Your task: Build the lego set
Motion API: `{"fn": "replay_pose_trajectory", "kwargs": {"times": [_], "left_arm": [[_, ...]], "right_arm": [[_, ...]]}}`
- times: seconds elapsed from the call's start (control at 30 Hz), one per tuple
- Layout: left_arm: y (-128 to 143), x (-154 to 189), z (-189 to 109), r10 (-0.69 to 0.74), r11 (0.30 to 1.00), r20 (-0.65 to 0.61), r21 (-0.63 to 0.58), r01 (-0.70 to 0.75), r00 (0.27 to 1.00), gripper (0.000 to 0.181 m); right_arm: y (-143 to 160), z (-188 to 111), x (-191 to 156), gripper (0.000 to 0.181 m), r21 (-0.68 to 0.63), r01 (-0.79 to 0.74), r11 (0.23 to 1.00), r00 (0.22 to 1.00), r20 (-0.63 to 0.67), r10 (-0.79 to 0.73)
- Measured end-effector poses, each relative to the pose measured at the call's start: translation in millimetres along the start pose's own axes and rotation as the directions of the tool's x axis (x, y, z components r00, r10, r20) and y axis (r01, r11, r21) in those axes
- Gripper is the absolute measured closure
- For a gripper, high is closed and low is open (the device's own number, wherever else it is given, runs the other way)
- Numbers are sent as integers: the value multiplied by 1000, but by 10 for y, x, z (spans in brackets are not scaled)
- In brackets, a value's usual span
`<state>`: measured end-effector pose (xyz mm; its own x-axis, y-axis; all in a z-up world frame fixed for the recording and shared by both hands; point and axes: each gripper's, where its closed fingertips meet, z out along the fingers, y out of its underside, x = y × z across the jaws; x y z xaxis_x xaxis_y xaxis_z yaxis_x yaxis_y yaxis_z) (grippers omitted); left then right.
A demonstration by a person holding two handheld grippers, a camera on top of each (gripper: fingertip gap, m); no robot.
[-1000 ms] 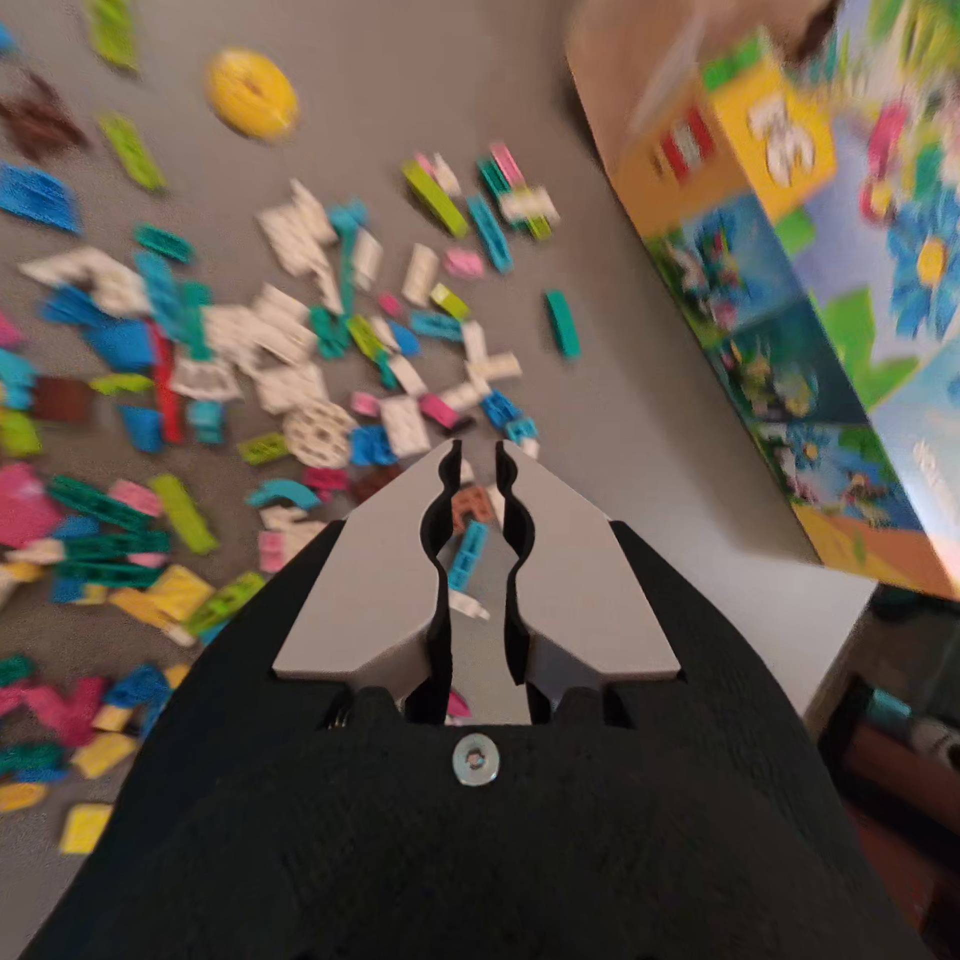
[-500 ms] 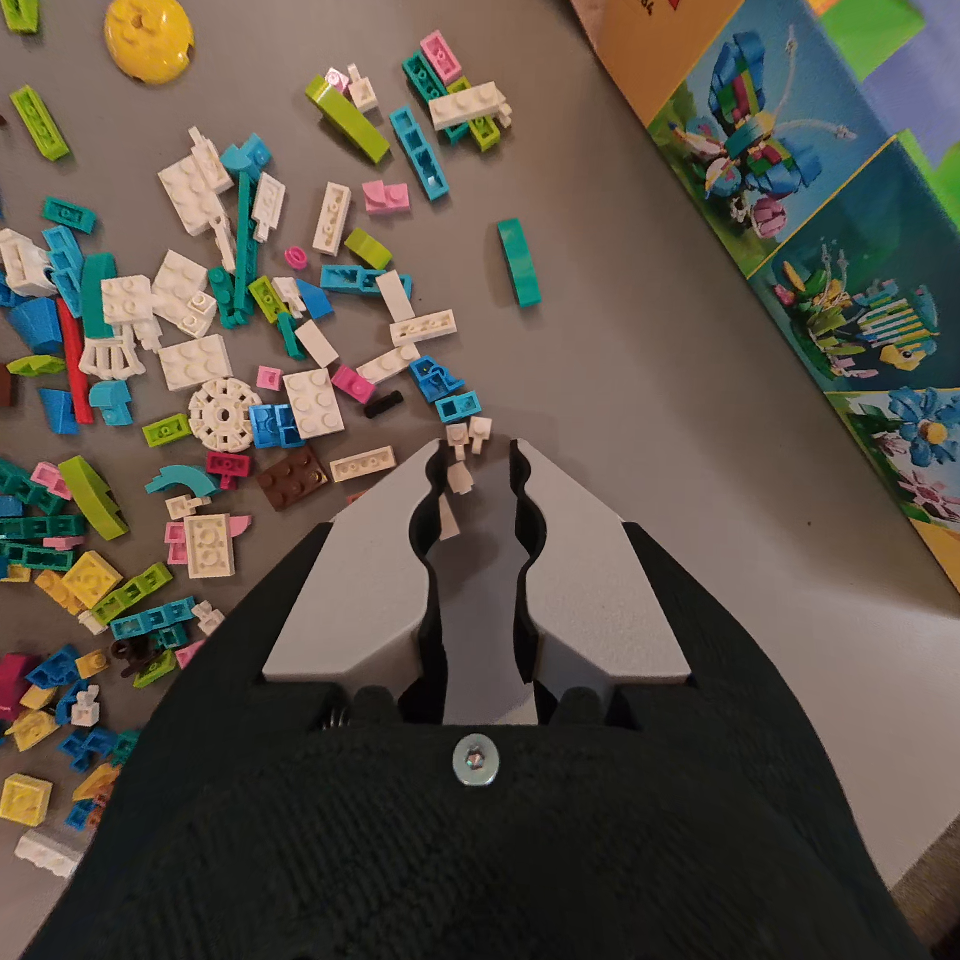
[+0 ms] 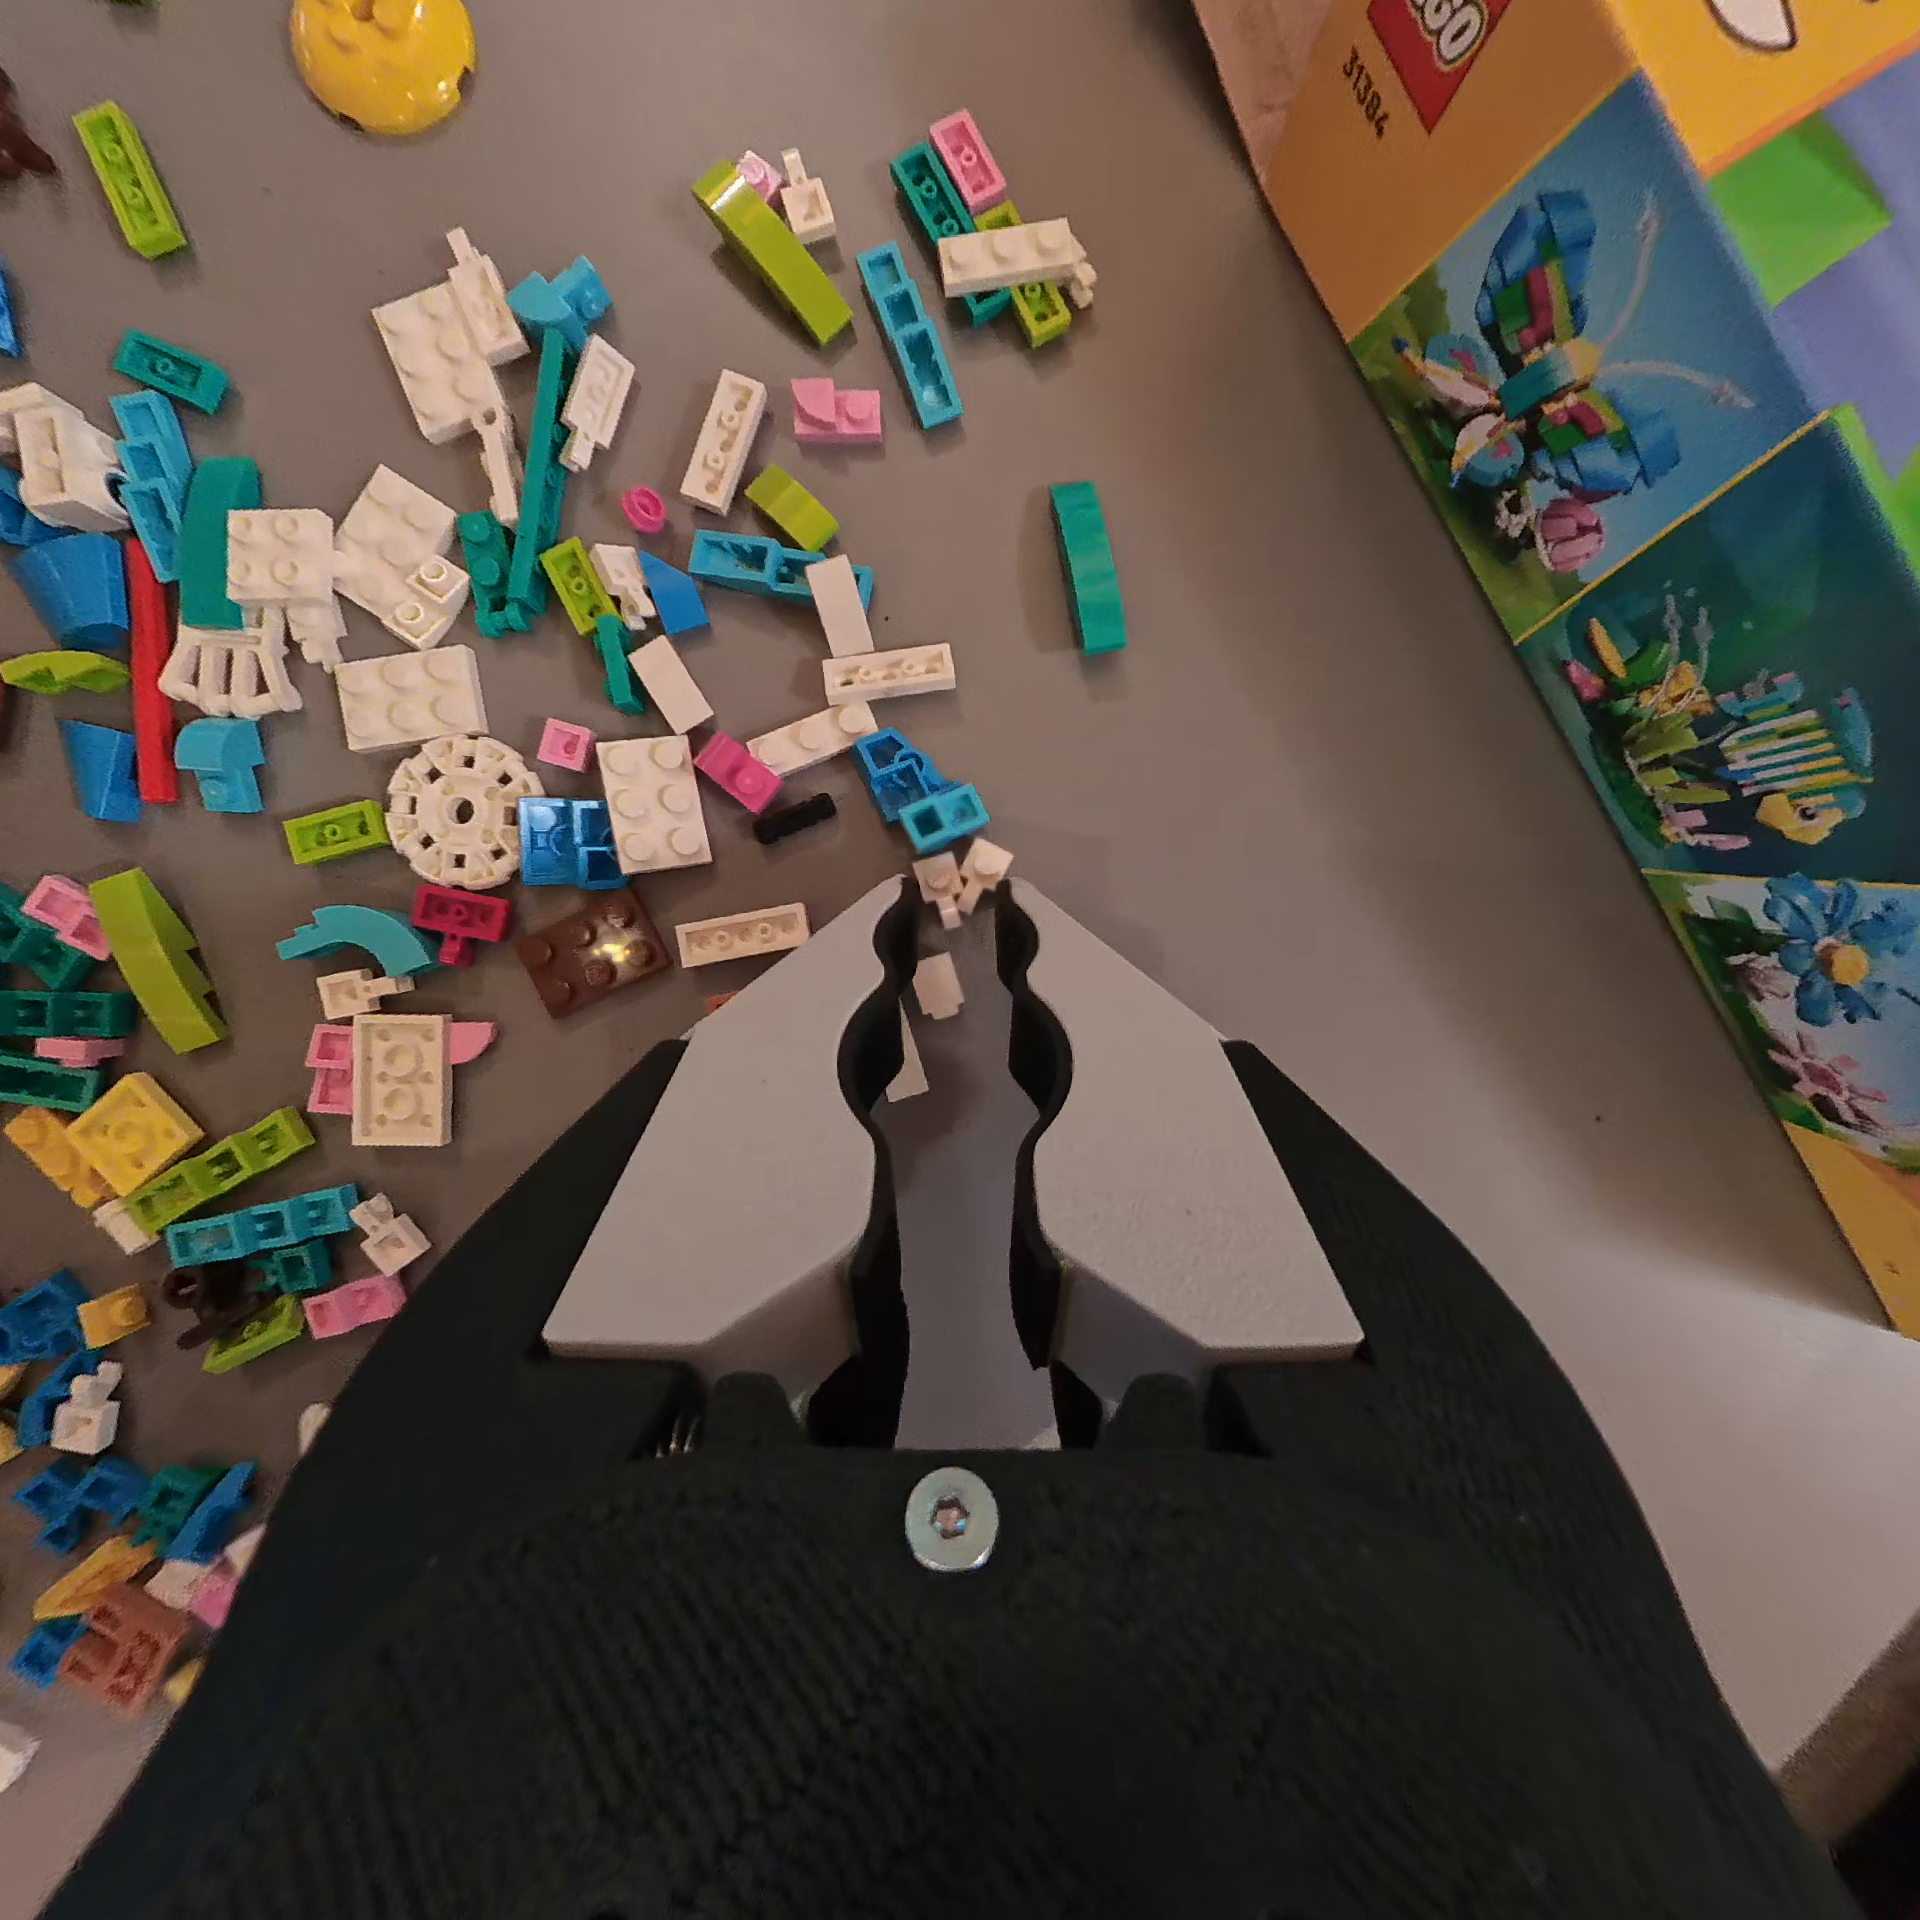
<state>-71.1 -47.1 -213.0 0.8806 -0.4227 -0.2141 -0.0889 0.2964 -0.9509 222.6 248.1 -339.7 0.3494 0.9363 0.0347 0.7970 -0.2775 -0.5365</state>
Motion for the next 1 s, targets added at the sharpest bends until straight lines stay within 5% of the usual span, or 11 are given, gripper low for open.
{"fn": "replay_pose_trajectory", "kwargs": {"times": [0.3,0.47,0.63,0.77,1.0], "left_arm": [[-4,-15,0,-8,1000,6,5,8,1000,156],[-67,-72,-33,-17,1000,35,9,17,999,155],[-273,-371,-181,40,998,141,34,-45,989,155],[-322,-573,-293,29,998,194,46,-39,981,154],[-449,-545,-337,58,996,175,62,-70,983,154]], "right_arm": [[-365,-240,-486,168,47,319,947,941,-133,-310],[-1041,-257,-1522,168,220,468,856,883,-65,-466],[-1467,110,-2671,168,285,590,756,770,82,-632],[-1479,454,-3085,168,246,633,734,716,174,-676],[-1293,668,-3196,168,146,641,753,716,239,-656]]}}
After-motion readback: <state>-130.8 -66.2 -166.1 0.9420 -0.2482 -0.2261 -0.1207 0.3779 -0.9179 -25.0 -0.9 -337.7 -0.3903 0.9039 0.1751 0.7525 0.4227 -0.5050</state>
